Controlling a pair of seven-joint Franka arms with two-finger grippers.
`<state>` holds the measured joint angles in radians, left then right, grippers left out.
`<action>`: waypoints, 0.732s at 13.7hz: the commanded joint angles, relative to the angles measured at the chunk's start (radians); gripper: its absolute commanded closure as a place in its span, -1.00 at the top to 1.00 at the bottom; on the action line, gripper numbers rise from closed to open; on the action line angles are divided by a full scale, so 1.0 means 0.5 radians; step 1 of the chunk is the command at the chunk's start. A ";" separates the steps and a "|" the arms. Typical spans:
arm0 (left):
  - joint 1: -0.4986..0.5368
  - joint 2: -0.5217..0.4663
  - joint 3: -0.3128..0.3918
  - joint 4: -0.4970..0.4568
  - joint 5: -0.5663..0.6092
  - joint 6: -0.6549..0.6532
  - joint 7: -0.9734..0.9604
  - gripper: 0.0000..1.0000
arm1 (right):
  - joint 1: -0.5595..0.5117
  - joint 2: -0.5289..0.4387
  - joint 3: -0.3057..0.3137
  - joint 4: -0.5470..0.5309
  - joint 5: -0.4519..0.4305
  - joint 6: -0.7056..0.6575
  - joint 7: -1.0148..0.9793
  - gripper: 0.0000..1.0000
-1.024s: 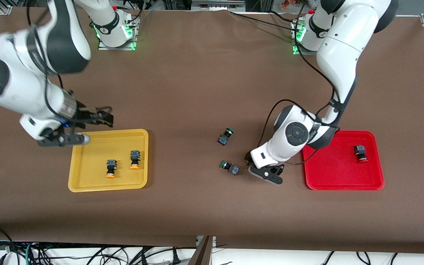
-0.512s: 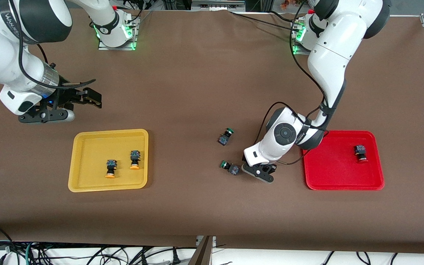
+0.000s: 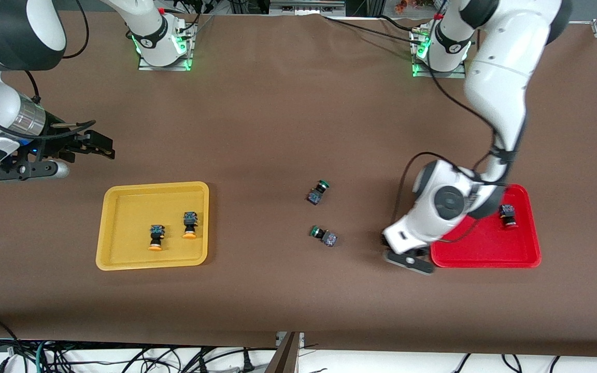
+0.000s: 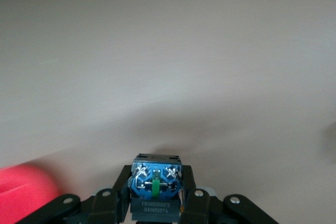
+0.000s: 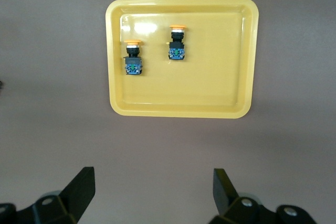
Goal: Place red and yellow buttons in trays
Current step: 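Carry the red button into the red tray and open the left gripper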
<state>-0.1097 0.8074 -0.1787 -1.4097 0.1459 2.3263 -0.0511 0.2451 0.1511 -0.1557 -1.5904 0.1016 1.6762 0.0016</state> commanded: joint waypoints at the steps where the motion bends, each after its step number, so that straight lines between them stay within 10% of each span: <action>1: 0.142 -0.368 -0.017 -0.336 0.052 -0.161 -0.027 -0.68 | -0.186 -0.105 0.198 -0.019 -0.019 -0.064 -0.006 0.99; 10: 0.572 -0.560 -0.014 -1.071 0.052 0.308 -0.054 -0.25 | -0.180 -0.143 0.210 0.051 -0.172 -0.085 0.037 0.99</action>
<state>0.1409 0.5662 -0.1742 -1.8889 0.1465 2.4600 -0.0556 0.1715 0.0854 -0.0745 -1.5866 0.0418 1.6540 0.0049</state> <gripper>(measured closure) 0.590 0.004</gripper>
